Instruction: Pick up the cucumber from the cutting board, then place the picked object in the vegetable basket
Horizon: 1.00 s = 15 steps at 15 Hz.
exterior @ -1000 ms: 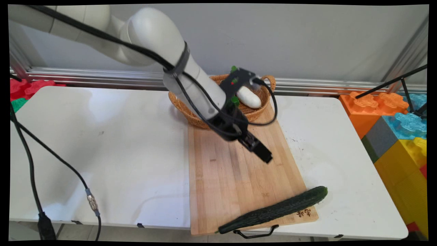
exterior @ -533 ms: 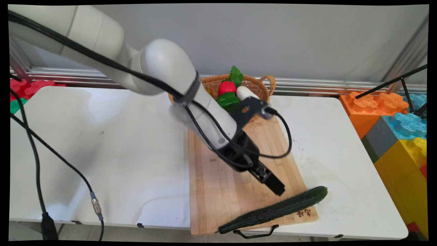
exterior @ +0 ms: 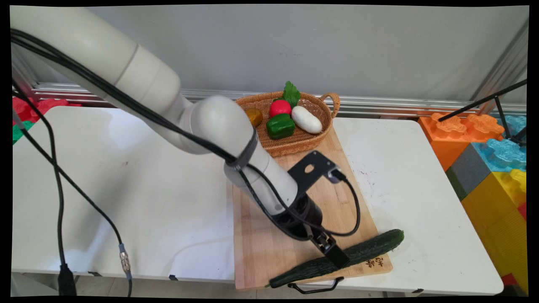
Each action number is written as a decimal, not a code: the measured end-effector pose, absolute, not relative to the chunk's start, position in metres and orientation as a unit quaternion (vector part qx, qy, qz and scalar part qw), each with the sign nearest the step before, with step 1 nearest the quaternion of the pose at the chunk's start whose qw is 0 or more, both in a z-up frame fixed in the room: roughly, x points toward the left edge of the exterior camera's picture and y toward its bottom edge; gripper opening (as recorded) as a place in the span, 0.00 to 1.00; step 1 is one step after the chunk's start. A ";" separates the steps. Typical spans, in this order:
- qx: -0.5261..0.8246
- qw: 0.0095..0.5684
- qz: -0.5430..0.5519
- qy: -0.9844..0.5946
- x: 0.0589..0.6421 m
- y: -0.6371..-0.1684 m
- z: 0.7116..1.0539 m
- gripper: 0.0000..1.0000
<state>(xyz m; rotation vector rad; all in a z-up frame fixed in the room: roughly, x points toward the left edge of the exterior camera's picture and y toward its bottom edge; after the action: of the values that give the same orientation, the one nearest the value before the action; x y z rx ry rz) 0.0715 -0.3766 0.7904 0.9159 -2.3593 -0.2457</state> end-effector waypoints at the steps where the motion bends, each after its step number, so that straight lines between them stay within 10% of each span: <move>1: 0.342 0.294 -0.091 -0.888 0.071 -0.376 0.787 1.00; 5: 0.325 0.291 -0.084 -0.896 0.067 -0.371 0.771 1.00; 6: 0.321 0.292 -0.082 -0.897 0.067 -0.371 0.769 0.00; 15: 0.293 0.290 -0.062 -0.909 0.074 -0.367 0.771 0.00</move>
<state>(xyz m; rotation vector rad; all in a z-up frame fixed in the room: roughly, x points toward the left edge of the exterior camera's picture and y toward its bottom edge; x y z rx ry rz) 0.0741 -0.3668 0.7711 0.7828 -2.4238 -0.1655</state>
